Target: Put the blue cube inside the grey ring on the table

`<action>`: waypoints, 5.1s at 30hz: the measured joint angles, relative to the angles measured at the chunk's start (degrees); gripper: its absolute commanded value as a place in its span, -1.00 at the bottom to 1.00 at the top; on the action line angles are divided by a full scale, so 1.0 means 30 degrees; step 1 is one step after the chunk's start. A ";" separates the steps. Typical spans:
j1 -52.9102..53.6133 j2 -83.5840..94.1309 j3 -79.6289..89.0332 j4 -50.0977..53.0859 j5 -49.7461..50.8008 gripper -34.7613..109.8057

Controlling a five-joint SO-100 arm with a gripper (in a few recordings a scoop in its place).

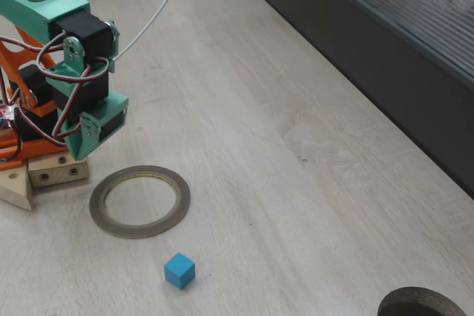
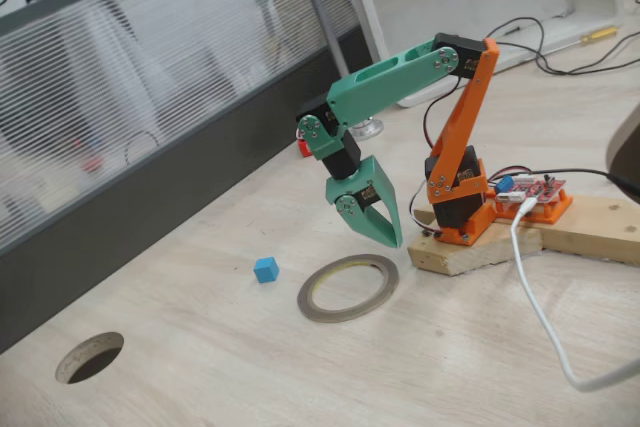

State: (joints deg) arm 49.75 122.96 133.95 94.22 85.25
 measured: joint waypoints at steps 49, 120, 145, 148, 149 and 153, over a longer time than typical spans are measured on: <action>0.5420 -1.0811 -1.3418 0.0000 0.0000 -0.49; 0.5625 -2.0420 -2.4023 -0.5156 0.0000 -0.49; 0.5625 -2.0420 -2.4023 -0.5156 0.0000 -0.39; 0.5625 -2.0420 -2.4023 -0.5156 0.0000 -0.28; 0.5625 -2.0420 -2.4023 -0.5156 0.0000 -0.24; 0.5625 -2.0420 -2.4023 -0.3926 0.0000 -0.16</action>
State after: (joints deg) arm 66.62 61.70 61.88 82.44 85.25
